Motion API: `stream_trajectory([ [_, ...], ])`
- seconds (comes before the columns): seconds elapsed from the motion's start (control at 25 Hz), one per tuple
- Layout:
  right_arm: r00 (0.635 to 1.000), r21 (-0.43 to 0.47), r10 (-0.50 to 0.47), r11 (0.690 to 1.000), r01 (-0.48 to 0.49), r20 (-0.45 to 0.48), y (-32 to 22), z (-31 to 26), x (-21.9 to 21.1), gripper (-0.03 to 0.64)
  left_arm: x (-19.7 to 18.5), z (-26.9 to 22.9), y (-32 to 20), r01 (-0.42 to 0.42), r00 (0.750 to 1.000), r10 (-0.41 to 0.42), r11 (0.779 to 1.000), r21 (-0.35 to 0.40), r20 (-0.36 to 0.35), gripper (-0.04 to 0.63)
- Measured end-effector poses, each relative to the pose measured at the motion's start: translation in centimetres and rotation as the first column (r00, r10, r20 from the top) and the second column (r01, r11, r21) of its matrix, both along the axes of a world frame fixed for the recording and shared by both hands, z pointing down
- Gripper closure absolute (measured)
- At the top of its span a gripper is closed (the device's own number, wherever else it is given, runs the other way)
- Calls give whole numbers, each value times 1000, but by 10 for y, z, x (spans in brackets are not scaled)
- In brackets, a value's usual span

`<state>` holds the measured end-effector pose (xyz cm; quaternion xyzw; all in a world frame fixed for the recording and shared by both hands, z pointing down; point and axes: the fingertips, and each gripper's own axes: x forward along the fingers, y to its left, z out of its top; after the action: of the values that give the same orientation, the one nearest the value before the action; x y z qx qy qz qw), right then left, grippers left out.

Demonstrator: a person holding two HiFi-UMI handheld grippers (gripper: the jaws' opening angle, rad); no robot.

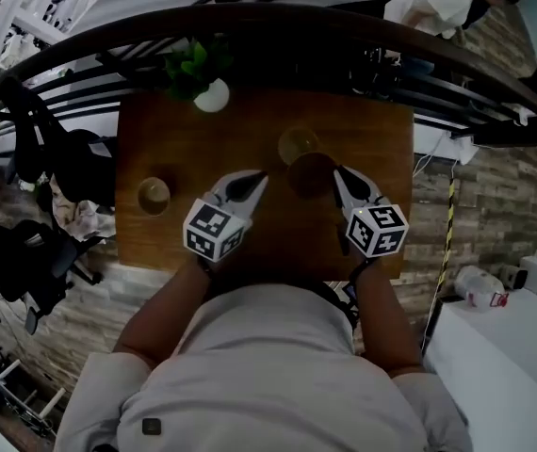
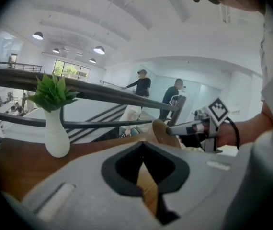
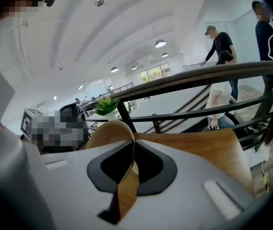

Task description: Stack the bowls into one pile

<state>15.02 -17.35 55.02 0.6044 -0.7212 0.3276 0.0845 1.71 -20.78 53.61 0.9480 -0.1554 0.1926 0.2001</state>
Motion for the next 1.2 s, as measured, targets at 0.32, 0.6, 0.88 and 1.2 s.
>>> stream_trajectory([
  [0.32,999,-41,-24,999,25,37,-45,56,17,594,25,57,-29,30,999,-28,998,-55,34,591],
  [0.6,998,-64,-33,997,37,58,-69,89,29,594,34,93,-44,54,997,-48,994,-94,67,591],
  [0.88,996,-82,-43,995,50,81,-76,110,33,593,43,112,-42,61,995,-51,990,-125,82,591],
  [1.2,994,-181,-1,983,20,106,-66,139,31,344,42,110,-40,55,996,-46,991,-124,78,591],
])
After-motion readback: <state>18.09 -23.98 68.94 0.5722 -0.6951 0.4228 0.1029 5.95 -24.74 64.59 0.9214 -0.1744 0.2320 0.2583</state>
